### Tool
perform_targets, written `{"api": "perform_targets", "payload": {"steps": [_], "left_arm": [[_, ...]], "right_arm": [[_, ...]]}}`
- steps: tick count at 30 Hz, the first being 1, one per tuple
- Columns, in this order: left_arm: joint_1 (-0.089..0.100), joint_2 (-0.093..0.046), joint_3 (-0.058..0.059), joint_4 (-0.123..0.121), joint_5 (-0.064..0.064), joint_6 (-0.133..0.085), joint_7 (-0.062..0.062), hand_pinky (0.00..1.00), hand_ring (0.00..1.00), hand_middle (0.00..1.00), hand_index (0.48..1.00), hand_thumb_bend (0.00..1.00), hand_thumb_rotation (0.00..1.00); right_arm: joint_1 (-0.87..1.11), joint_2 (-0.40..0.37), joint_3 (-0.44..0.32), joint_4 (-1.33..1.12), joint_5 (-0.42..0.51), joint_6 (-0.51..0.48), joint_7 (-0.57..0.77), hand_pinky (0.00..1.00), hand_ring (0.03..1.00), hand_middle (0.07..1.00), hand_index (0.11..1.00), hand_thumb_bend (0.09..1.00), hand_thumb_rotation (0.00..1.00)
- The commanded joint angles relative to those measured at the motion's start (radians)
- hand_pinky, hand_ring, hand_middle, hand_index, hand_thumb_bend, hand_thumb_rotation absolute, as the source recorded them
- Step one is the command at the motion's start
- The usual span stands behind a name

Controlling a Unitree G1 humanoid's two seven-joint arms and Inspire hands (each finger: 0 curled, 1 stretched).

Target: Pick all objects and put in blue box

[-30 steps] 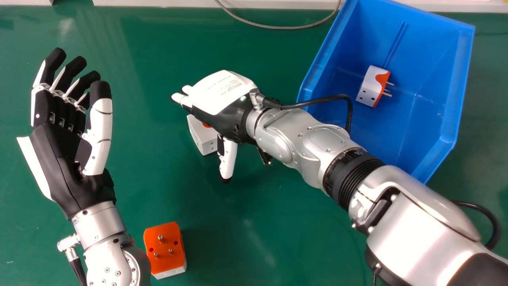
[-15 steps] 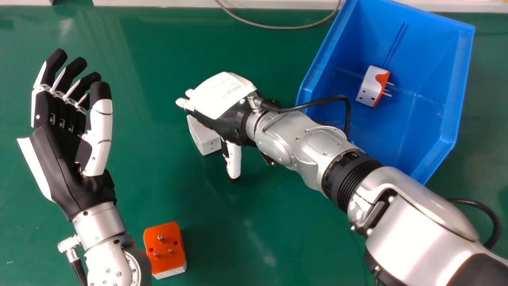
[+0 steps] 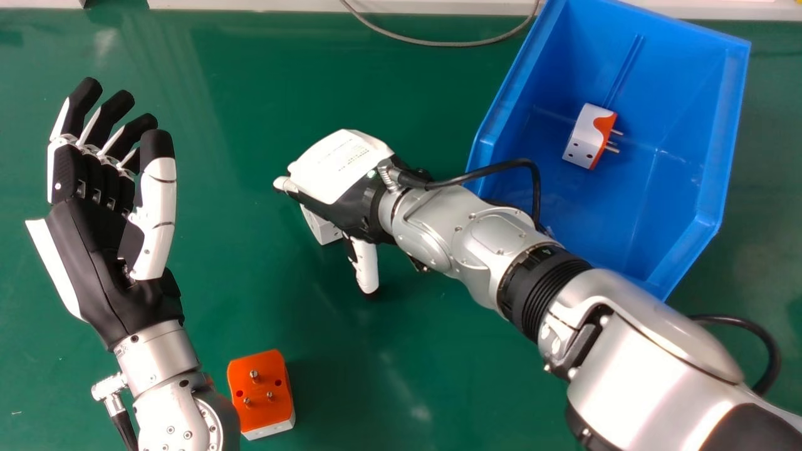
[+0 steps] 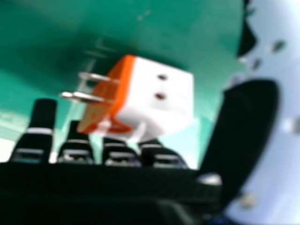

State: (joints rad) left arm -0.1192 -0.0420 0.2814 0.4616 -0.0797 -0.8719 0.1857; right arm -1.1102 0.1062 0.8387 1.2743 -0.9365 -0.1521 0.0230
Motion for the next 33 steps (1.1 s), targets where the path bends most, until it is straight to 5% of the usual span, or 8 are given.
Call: {"api": "perform_targets", "payload": {"steps": [1,14,18,22,33], "left_arm": [[0.001,0.0,-0.004,-0.015,0.009,-0.013,-0.001,0.64,0.7,0.76,0.793,0.65,0.41],[0.001,-0.002,-0.005,-0.014,0.008,-0.01,-0.004,0.64,0.7,0.76,0.794,0.66,0.41],[-0.001,-0.003,-0.005,-0.013,0.009,-0.011,-0.003,0.64,0.7,0.76,0.794,0.66,0.41],[0.0,-0.004,-0.006,-0.015,0.007,-0.011,-0.005,0.64,0.7,0.76,0.793,0.66,0.41],[0.002,-0.007,-0.005,-0.025,0.01,-0.005,0.001,0.64,0.7,0.76,0.791,0.66,0.41]], "right_arm": [[0.001,-0.006,0.007,-0.002,-0.003,-0.019,-0.018,0.78,0.936,0.947,0.921,0.891,0.15],[0.007,-0.03,0.016,-0.024,-0.007,-0.102,-0.117,0.67,0.785,0.809,0.788,0.795,0.12],[0.012,-0.034,0.013,-0.021,-0.006,-0.11,-0.147,0.58,0.671,0.675,0.693,0.696,0.08],[0.007,-0.039,0.04,-0.021,-0.037,-0.094,-0.177,0.38,0.457,0.575,0.594,0.615,0.04],[0.011,-0.062,0.04,-0.027,-0.048,-0.105,-0.249,0.27,0.344,0.492,0.528,0.557,0.01]]}}
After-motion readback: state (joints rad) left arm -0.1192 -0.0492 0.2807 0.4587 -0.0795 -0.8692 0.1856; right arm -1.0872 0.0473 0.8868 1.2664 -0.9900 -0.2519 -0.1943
